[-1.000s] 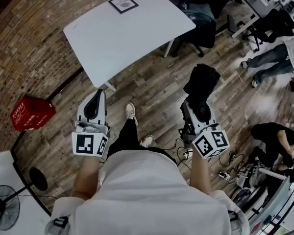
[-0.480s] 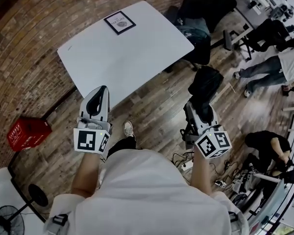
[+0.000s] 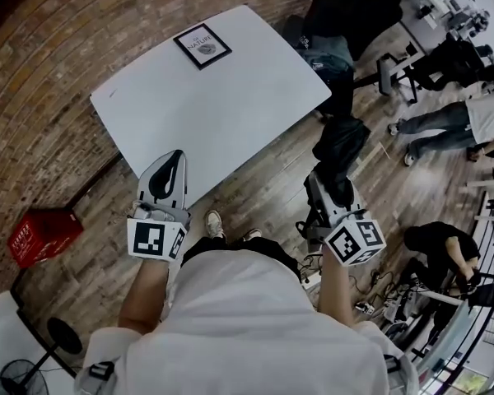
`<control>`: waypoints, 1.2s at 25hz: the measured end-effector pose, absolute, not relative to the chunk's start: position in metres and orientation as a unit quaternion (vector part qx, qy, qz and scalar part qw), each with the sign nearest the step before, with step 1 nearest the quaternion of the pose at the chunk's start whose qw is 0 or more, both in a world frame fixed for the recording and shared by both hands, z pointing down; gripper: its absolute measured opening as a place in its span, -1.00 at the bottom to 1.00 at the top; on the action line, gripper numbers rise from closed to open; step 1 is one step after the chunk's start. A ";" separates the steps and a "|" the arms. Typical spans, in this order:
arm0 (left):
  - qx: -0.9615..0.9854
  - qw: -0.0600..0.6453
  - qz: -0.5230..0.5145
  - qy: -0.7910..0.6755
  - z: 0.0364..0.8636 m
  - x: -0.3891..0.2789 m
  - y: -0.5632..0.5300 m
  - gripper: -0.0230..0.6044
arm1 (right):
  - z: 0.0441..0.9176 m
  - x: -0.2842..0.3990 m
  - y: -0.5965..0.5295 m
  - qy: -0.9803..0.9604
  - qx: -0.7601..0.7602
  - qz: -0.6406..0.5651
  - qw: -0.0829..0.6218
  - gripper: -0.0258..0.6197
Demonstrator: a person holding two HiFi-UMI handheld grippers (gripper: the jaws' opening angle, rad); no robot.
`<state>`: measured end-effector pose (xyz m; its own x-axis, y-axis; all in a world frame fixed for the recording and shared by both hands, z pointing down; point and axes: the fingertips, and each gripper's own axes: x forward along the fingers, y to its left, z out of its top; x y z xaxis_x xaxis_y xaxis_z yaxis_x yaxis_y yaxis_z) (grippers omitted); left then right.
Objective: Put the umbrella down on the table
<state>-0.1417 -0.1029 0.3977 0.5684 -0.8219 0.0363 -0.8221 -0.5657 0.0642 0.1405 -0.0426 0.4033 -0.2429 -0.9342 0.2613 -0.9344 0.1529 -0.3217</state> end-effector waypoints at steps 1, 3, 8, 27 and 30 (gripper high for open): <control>0.886 0.039 0.002 -0.462 0.399 -0.140 -0.105 -0.85 | 0.403 0.140 -0.048 -0.761 0.614 0.211 -0.001 -0.20; 0.889 0.041 0.005 -0.457 0.400 -0.134 -0.108 -0.85 | 0.401 0.139 -0.059 -0.764 0.611 0.207 -0.003 -0.20; 0.887 0.030 0.008 -0.461 0.395 -0.114 -0.124 -0.85 | 0.395 0.151 -0.087 -0.777 0.599 0.194 -0.002 -0.19; 0.847 0.022 0.031 -0.530 0.386 -0.089 -0.163 -0.85 | 0.481 0.155 -0.262 -0.818 0.529 0.214 0.077 -0.20; 0.842 0.021 0.034 -0.538 0.384 -0.087 -0.160 -0.85 | 0.519 0.148 -0.286 -0.812 0.526 0.228 0.107 -0.20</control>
<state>-0.0867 -0.1605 0.3840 0.4193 -0.9044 0.0790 -0.9072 -0.4207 -0.0015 0.1481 -0.2860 0.5191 -0.4236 -0.8057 0.4139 -0.9034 0.3425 -0.2579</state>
